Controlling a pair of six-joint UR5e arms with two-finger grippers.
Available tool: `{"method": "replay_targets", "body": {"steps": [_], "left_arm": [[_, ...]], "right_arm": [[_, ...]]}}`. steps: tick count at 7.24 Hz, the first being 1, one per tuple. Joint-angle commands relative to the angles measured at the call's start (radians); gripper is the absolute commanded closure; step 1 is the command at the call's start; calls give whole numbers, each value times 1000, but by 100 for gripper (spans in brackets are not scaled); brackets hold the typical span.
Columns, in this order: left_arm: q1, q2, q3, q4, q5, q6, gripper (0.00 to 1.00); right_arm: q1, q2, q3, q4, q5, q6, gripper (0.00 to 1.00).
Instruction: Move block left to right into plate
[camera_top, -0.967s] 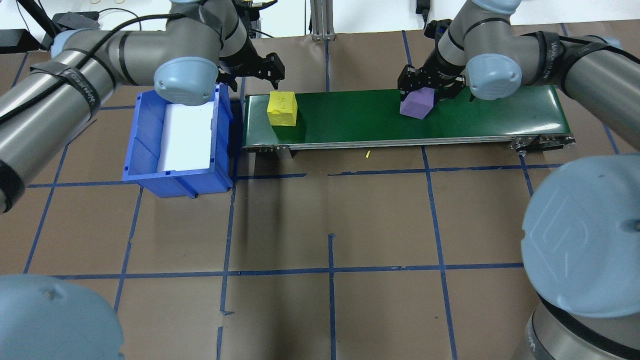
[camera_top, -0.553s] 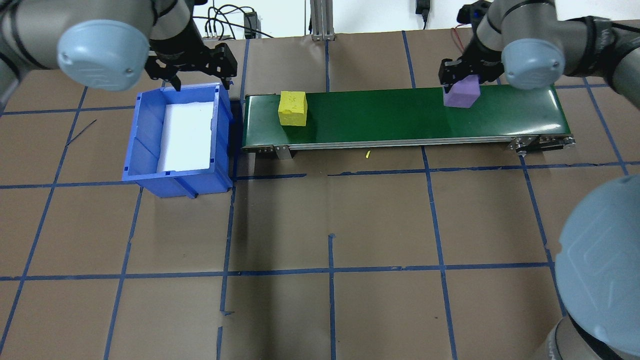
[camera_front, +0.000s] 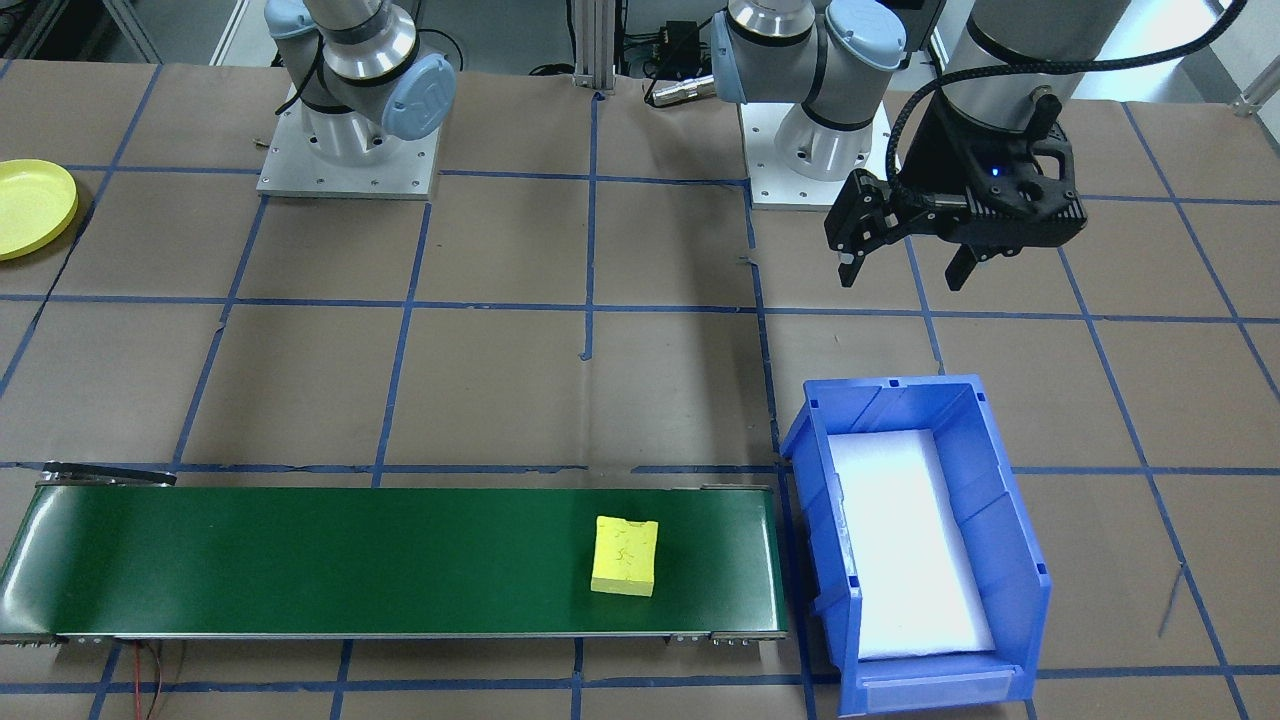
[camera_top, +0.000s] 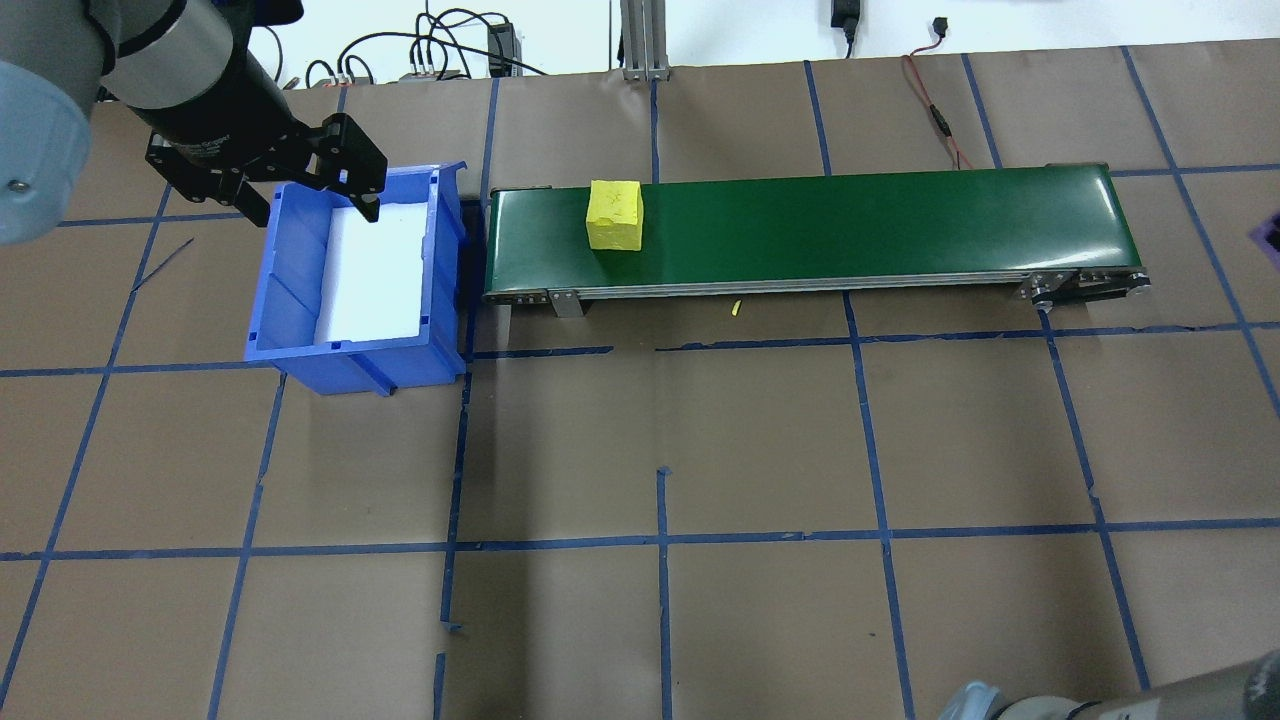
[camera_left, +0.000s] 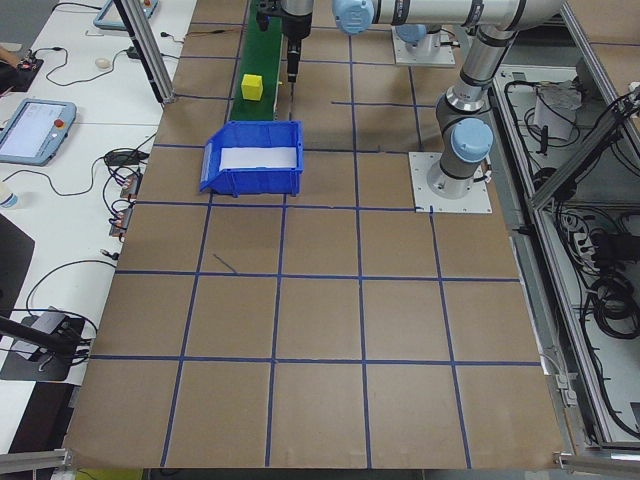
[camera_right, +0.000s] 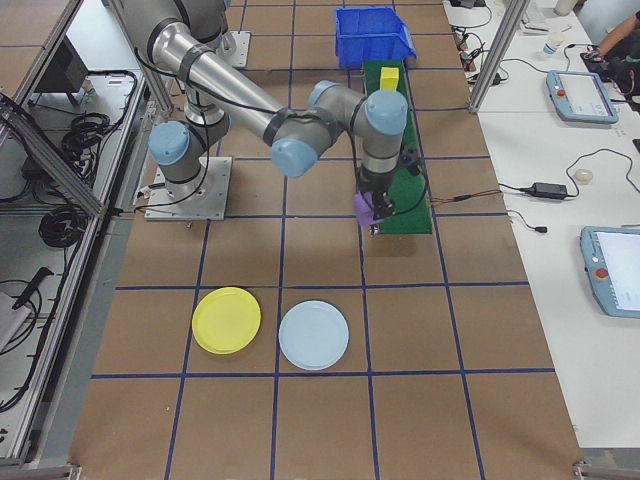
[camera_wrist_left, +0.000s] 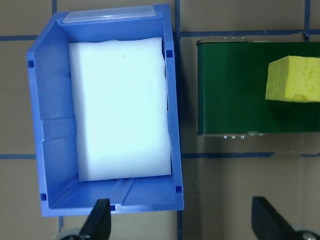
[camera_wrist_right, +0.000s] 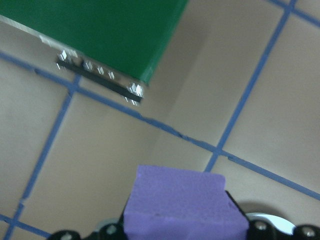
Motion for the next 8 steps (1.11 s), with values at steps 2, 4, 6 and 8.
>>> {"method": "replay_targets", "body": {"steps": [2,4,6,8], "left_arm": [[-6,26,-2,-58,5,2,0],[-7,32,-13,-55,-7,-7,0],[-15,32,-10,-55,8,1,0],[-16,32,-6,-48,7,-2,0]], "right_arm": [[-325,81,229,-398,12,-426,60],[-342,257,207,-528,47,-439,50],[-347,255,163,-527,43,-465,0],[-330,186,150,-501,75,-361,0]]}}
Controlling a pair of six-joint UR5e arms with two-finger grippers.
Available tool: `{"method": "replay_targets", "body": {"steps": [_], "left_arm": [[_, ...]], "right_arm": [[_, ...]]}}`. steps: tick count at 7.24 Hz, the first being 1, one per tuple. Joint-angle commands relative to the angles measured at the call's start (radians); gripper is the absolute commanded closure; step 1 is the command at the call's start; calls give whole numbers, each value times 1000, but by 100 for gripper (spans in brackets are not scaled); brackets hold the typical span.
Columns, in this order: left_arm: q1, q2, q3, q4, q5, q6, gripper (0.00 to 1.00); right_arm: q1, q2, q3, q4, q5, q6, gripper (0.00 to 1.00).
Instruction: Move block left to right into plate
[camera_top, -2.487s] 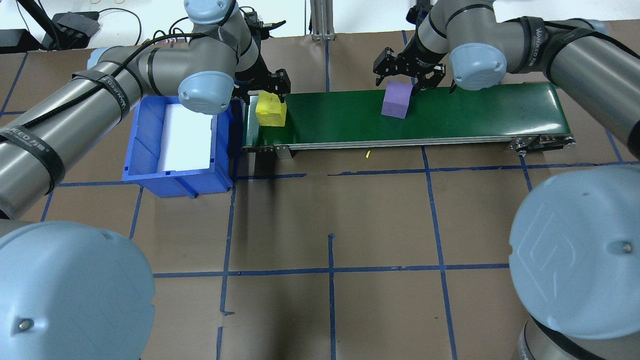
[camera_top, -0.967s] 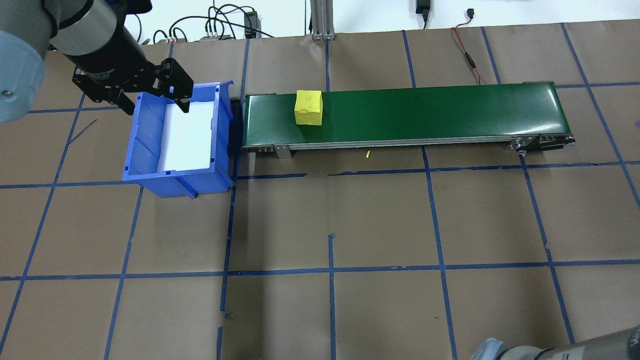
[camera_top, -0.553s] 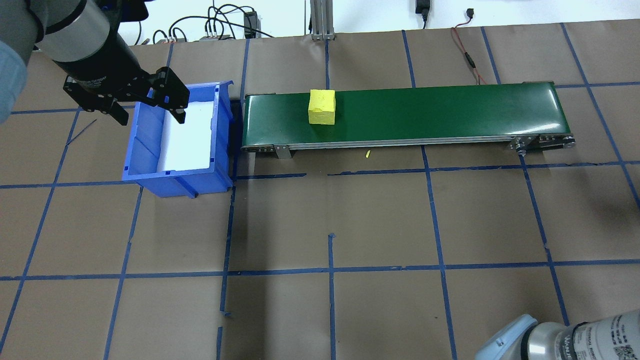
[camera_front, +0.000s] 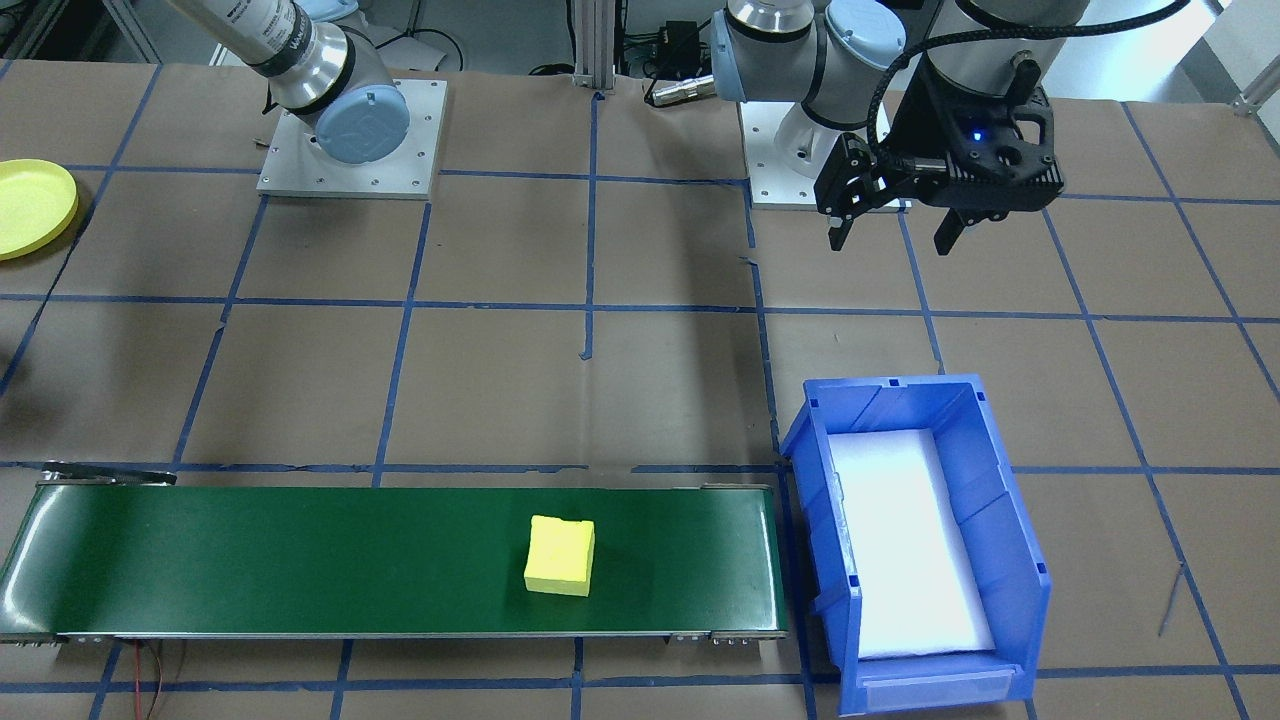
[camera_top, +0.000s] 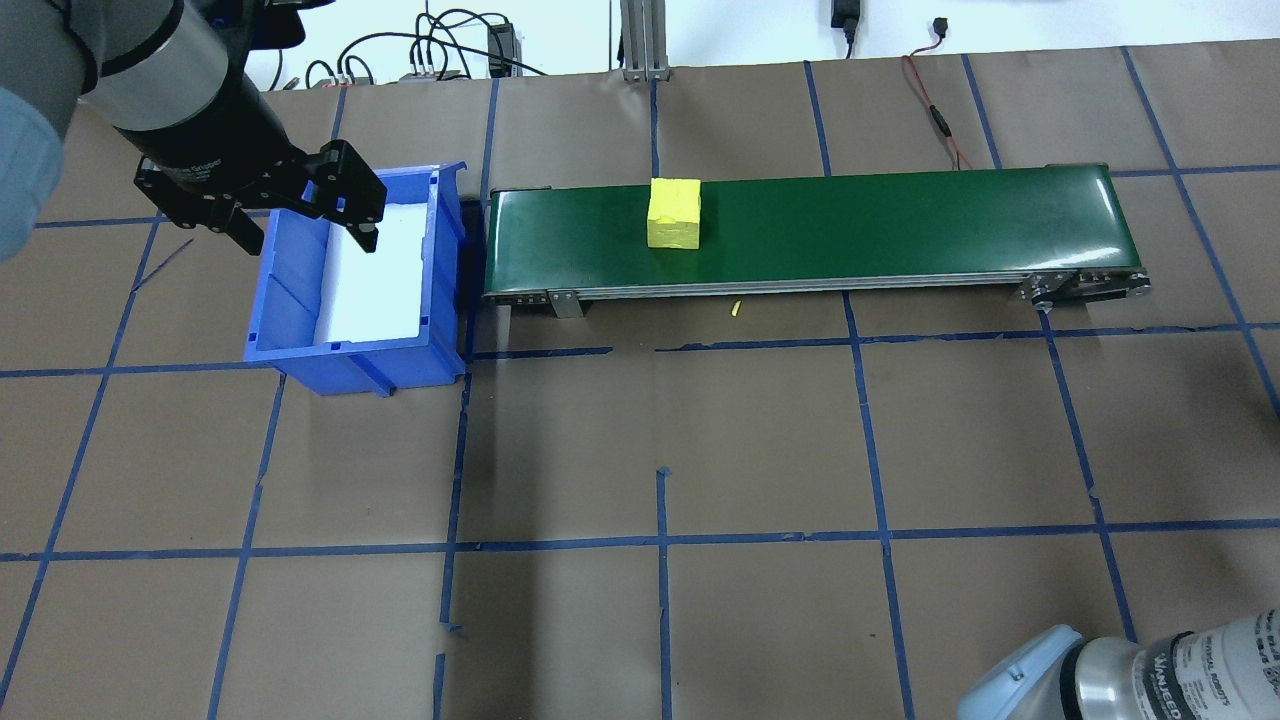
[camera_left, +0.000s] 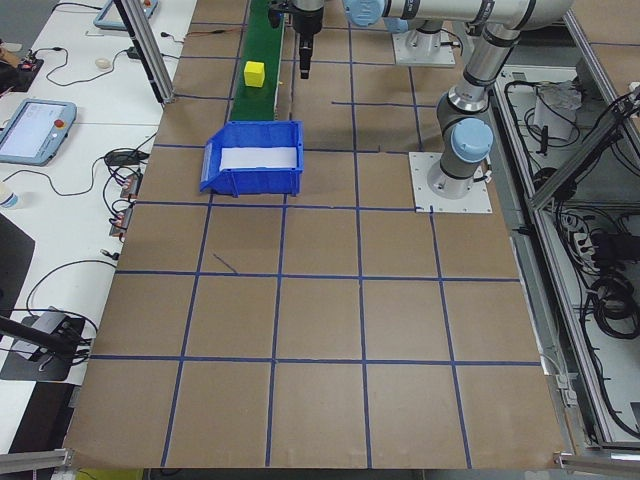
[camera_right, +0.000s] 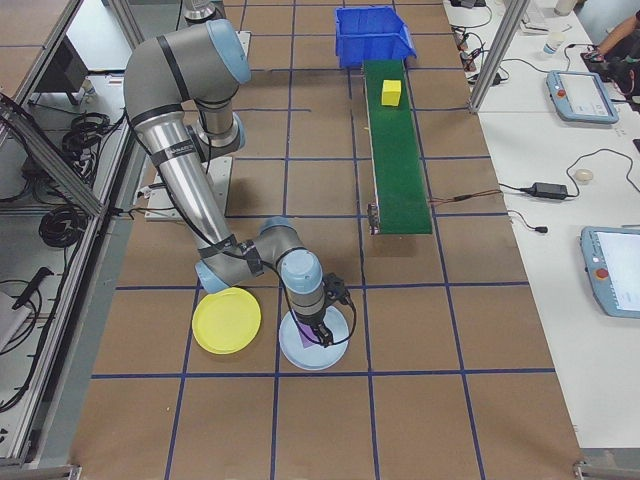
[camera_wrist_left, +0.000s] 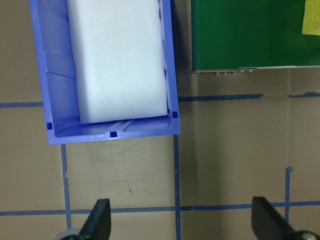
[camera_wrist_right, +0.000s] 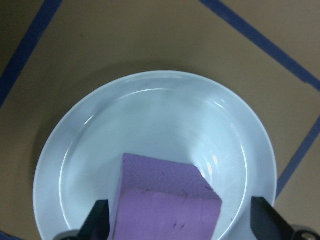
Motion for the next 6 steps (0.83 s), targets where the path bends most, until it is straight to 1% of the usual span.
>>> {"method": "replay_targets", "body": {"steps": [1,2,3,4,5,6], "left_arm": [[-1,1,3,4,0,0,0],[-1,1,3,5,-3,0,0],[-1,-1,3,7,-3,0,0],[-1,1,4,7,-3,-2,0],[-1,1,4,7,-3,0,0],[-1,-1,3,8,-3,-2,0]], "right_arm": [[68,-117,-8,120,100,137,0],[151,-183,-8,219,113,203,0],[228,-195,-8,252,117,341,0],[347,-206,-10,277,117,480,0],[461,-224,-24,273,118,620,0],[576,-229,-40,274,127,808,0]]}}
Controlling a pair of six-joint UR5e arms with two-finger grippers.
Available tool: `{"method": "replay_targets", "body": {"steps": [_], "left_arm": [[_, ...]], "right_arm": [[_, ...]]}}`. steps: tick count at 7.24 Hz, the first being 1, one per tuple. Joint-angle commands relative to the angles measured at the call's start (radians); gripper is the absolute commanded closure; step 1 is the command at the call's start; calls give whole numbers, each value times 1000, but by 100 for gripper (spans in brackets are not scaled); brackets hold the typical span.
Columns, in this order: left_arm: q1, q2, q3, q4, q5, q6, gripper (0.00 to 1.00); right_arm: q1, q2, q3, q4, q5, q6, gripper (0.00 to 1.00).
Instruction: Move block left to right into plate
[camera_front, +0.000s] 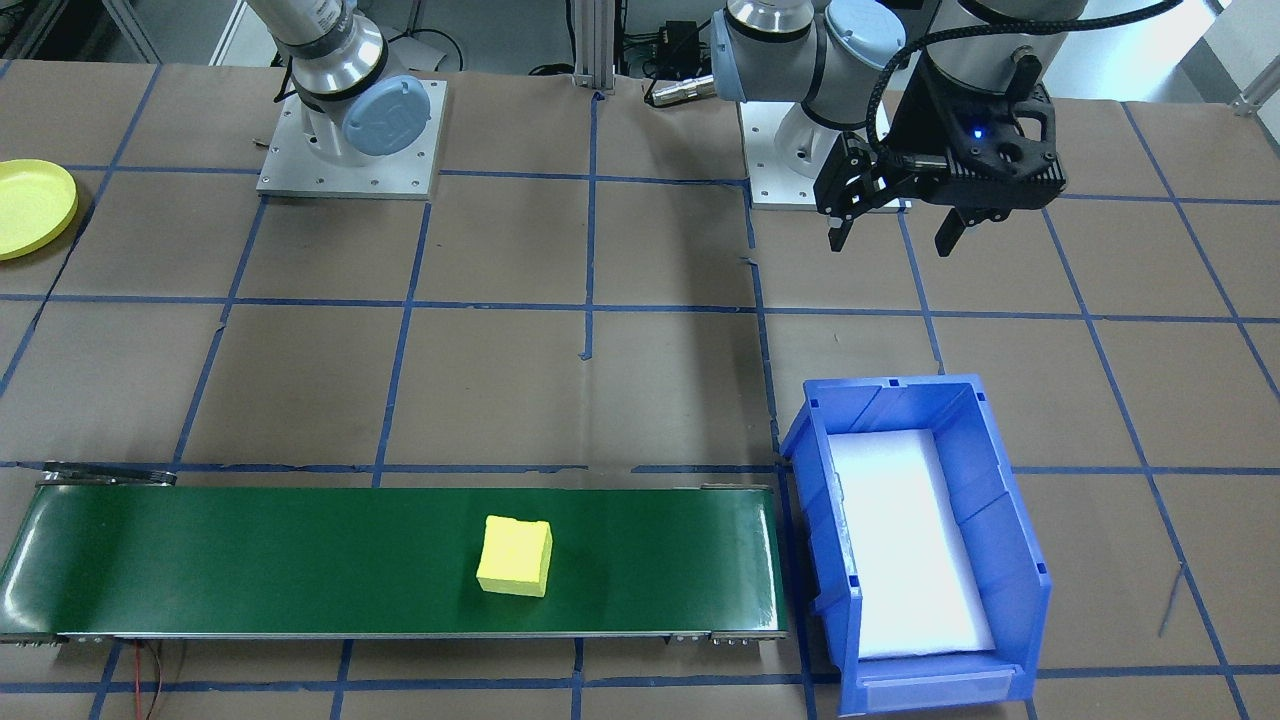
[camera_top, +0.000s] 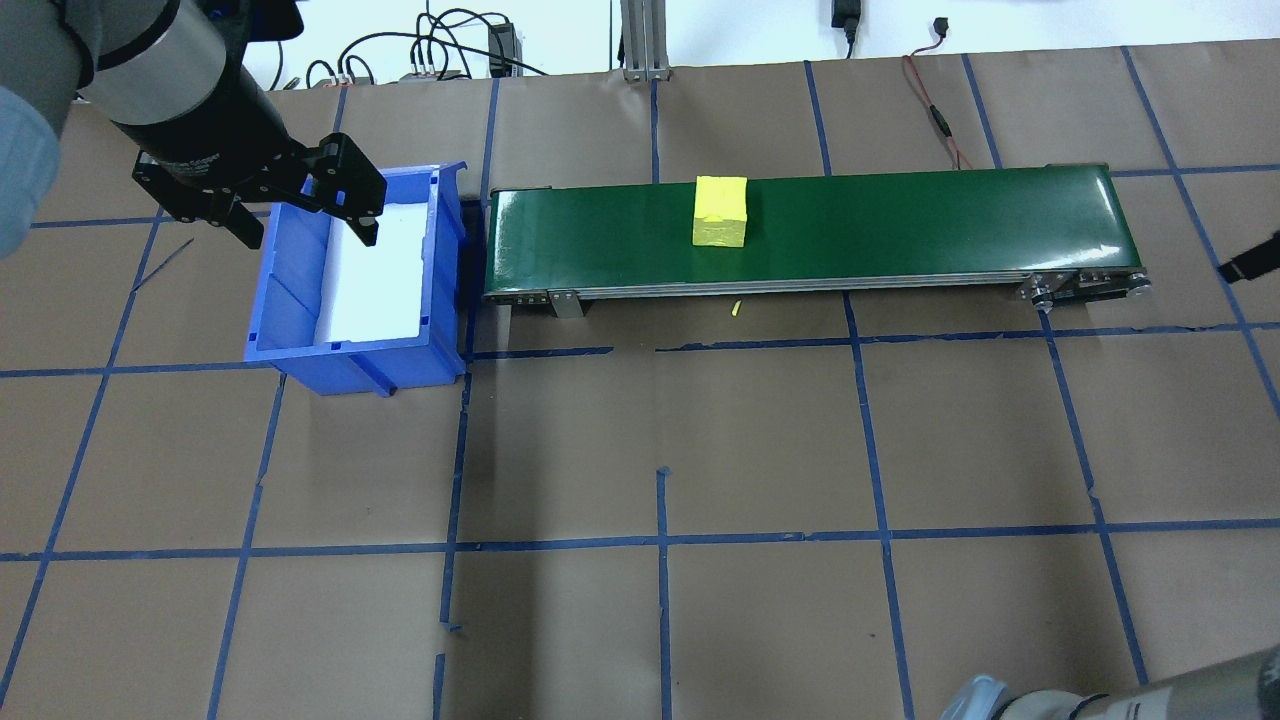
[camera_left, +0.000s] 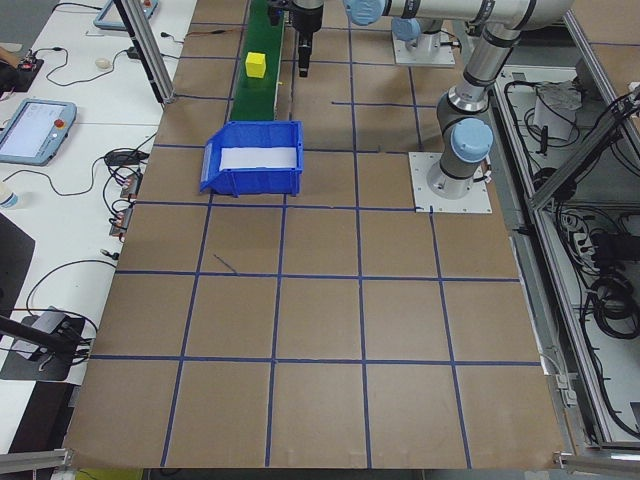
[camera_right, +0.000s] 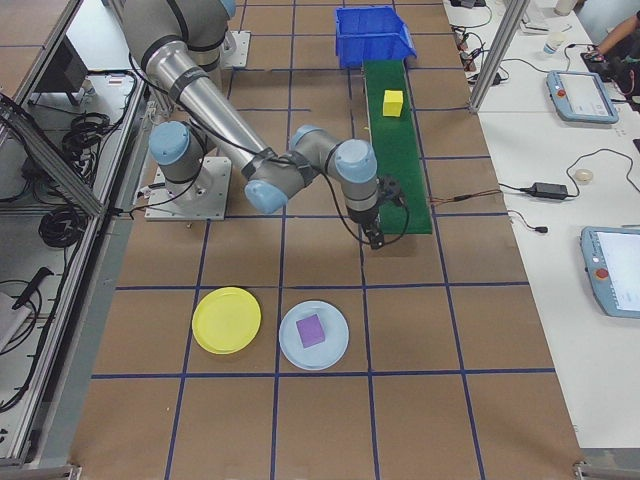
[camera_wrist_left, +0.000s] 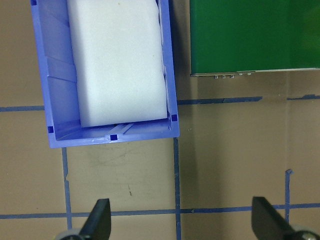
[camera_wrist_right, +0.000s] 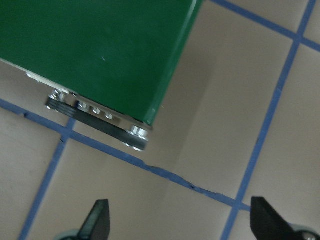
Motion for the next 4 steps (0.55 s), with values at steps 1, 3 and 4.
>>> {"method": "replay_targets", "body": {"steps": [1,3,4], "left_arm": [[0,1,1,1,1,1,0],[0,-1,1,1,0,1,0],[0,-1,-1,1,0,-1,0]], "right_arm": [[250,-11,-19,3,26,405,0],[389,0,-25,2,120,794,0],[418,24,-52,1,147,893,0]]}}
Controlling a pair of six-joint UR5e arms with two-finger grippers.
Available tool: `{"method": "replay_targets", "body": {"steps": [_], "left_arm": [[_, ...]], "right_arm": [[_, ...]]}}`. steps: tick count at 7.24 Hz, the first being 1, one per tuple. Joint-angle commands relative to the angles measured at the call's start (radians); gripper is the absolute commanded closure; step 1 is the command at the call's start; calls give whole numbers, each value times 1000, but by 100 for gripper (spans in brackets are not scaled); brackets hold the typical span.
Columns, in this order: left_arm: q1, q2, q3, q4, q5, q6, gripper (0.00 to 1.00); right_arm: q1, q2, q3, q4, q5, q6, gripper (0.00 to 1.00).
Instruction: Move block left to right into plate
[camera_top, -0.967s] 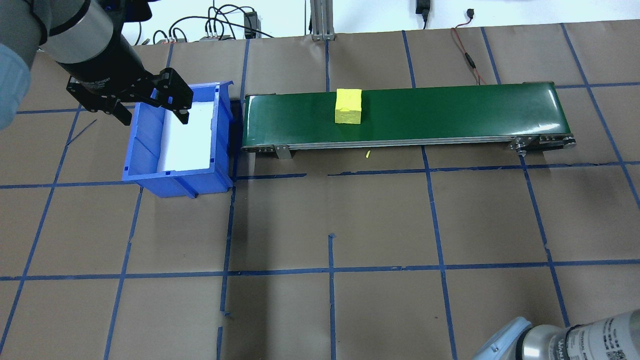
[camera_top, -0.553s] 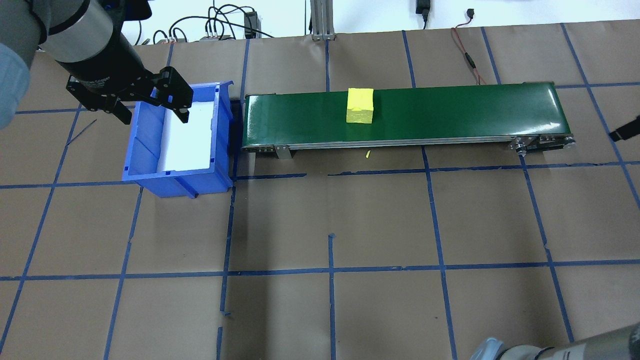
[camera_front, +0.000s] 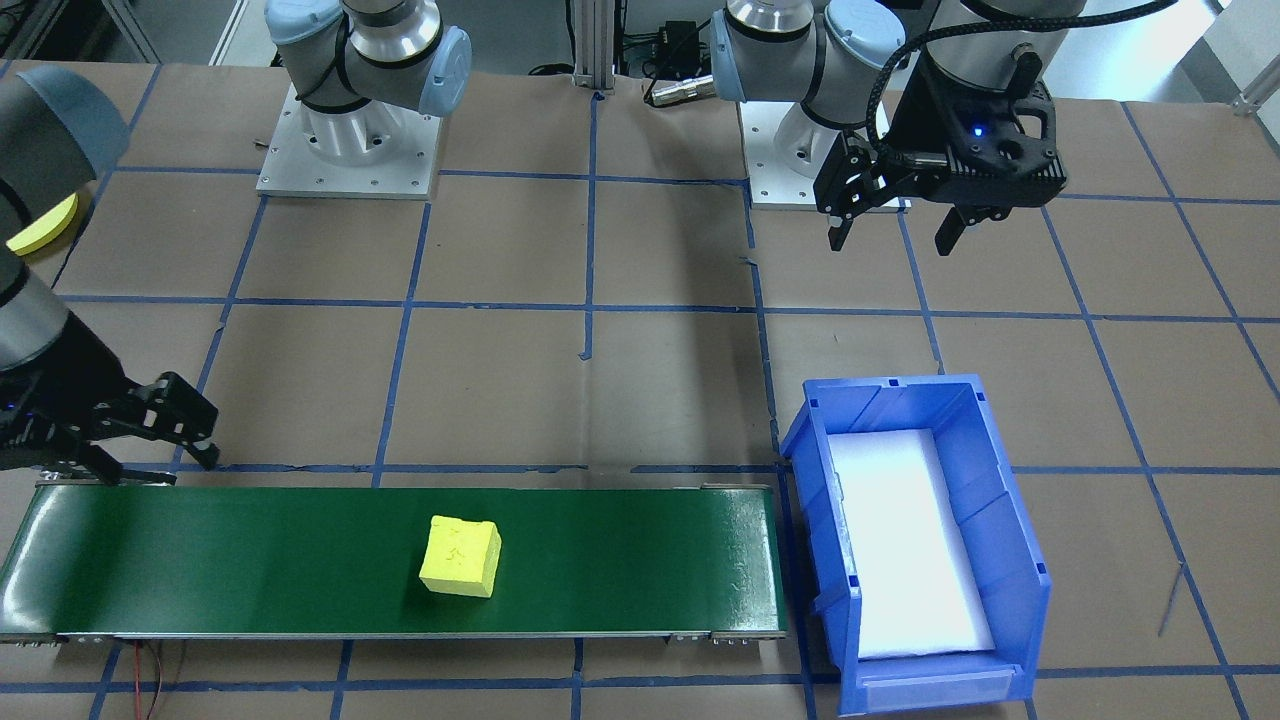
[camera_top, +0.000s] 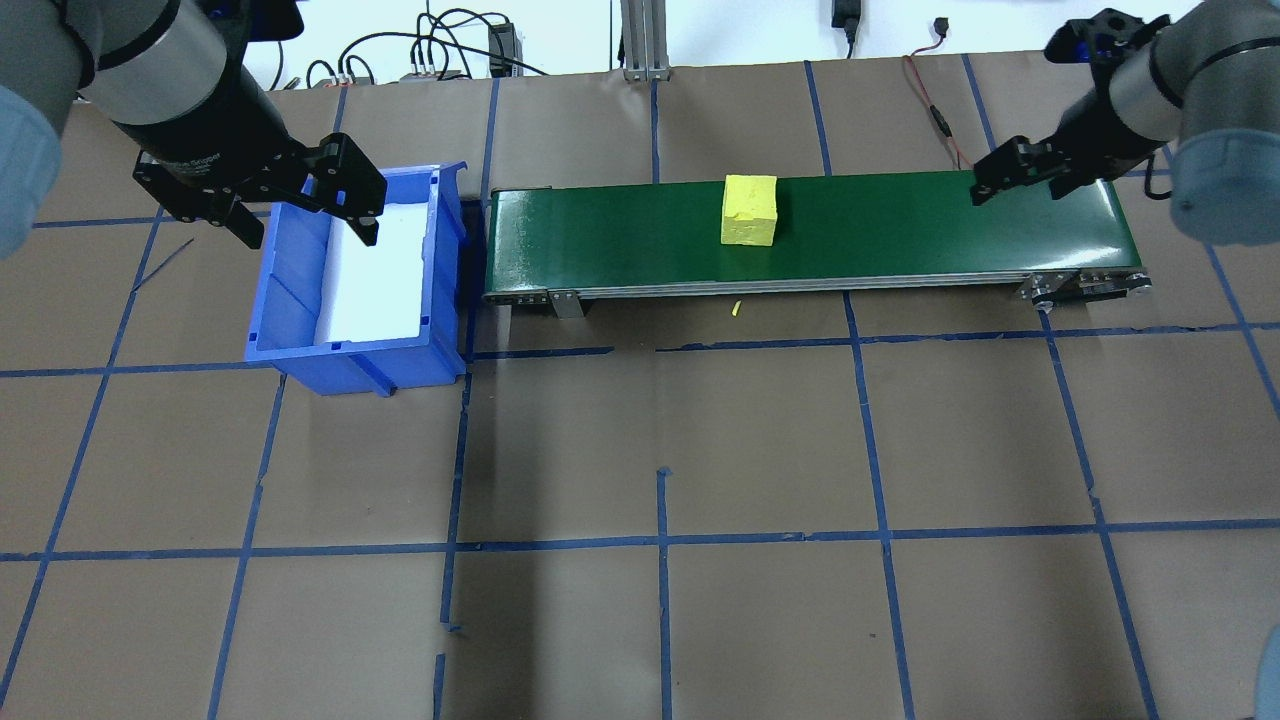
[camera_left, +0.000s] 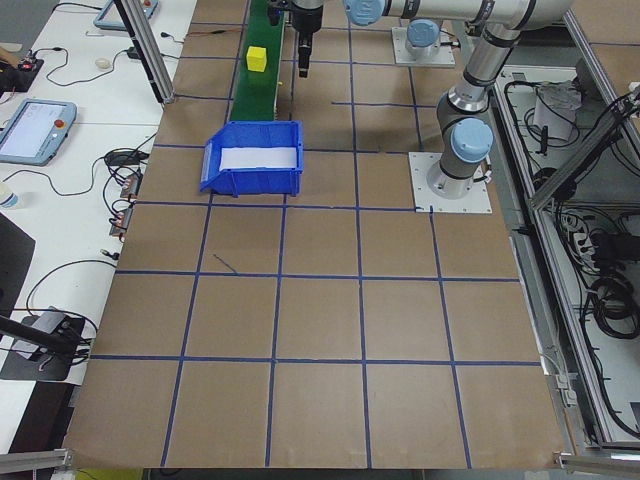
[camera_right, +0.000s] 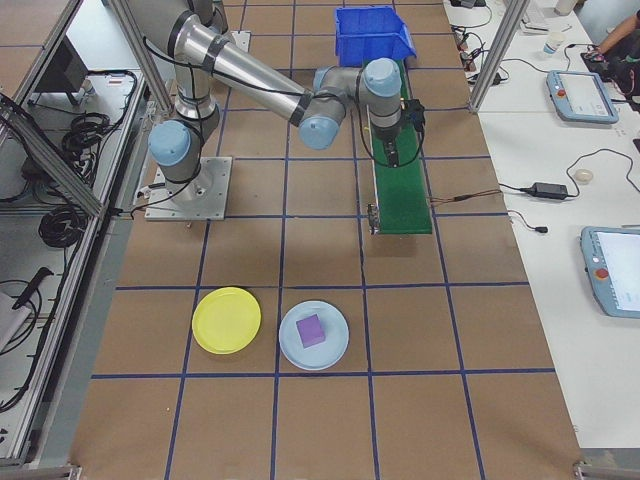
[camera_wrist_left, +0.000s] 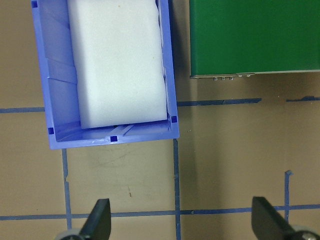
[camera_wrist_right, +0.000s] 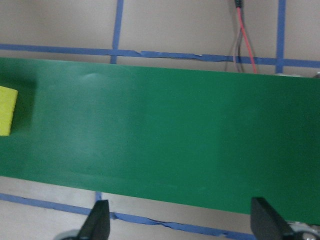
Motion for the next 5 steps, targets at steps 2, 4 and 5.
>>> {"method": "replay_targets", "body": {"steps": [2,4,5], "left_arm": [[0,1,2,0,1,-1,0],[2,1,1,2,0,0,0],[2,1,1,2,1,0,0]], "right_arm": [[94,91,-67,-3,56,308,0],[105,120,-71,-10,147,388,0],[106,128,-70,-12,148,385,0]]}}
